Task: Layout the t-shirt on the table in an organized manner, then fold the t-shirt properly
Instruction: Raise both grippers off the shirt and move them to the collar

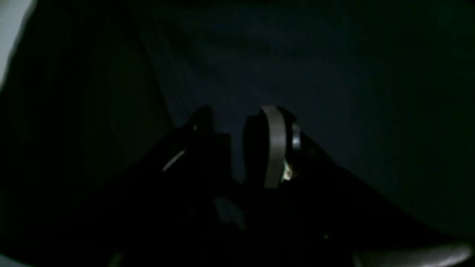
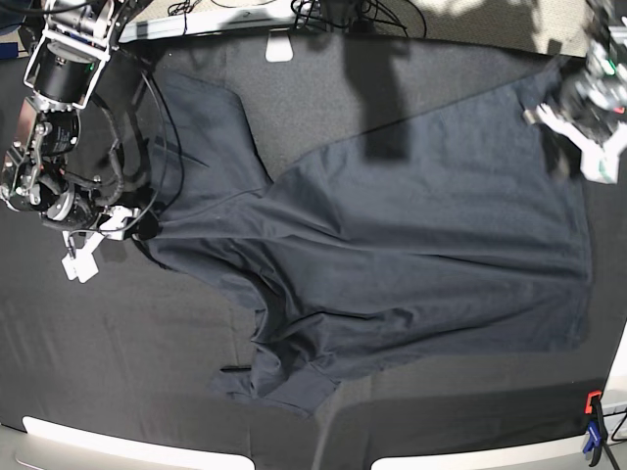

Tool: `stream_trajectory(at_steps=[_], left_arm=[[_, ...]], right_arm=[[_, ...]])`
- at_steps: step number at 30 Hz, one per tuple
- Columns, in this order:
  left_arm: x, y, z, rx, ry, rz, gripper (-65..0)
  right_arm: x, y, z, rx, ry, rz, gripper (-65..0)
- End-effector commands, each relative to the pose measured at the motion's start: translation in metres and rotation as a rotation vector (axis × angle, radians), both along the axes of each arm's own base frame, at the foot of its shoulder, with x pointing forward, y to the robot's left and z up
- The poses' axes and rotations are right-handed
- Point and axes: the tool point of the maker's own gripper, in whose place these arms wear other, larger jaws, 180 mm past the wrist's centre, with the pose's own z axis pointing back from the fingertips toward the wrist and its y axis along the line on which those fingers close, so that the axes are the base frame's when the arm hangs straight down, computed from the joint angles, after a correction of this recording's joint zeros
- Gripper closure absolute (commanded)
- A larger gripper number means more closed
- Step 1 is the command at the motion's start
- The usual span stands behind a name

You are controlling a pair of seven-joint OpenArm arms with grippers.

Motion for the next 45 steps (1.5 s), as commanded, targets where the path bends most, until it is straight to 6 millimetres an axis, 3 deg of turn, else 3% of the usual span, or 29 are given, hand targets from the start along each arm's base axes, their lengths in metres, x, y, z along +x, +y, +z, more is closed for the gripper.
stream_trajectory(at_steps=[1,7,15,23,26,33,39,45], left_arm=[[0.003,0.003,0.011,0.006,-0.04,0.0,-19.5],[-0.008,-0.005,0.001,-0.022,-0.016,0.015,-19.5],[-0.008,-0.004,0.001,0.002,-0.015,0.003,-19.5],[-0.009,-0.004,0.0,0.014,-0.011,-0.002,-19.5],[-0.009,-0.004,0.0,0.015,-0.01,-0.003,-19.5],[-0.017,-0.001,-0.005,0.055,0.022,-0.023,-19.4],[-0.039,-0.012,-0.017,0.065,0.1,-0.142,-19.4],[-0.061,0.011,-0.019,0.14,0.177,-0.189,-19.4]], right_arm=[[0.014,-0.005,0.017,0.002,-0.071,-0.008,-24.4],[0.024,0.002,0.006,0.087,-0.039,-0.03,-24.4],[0.032,0.035,-0.004,0.112,0.026,0.075,-24.3],[0.032,0.038,-0.005,0.103,0.03,0.09,-0.1],[0.027,0.033,-0.008,0.094,0.051,0.085,0.0],[-0.009,-0.007,-0.02,0.1,0.093,-0.046,0.0],[-0.065,-0.042,-0.023,0.02,0.126,-0.117,0.0],[-0.117,-0.062,-0.019,-0.072,0.149,-0.143,0.0]])
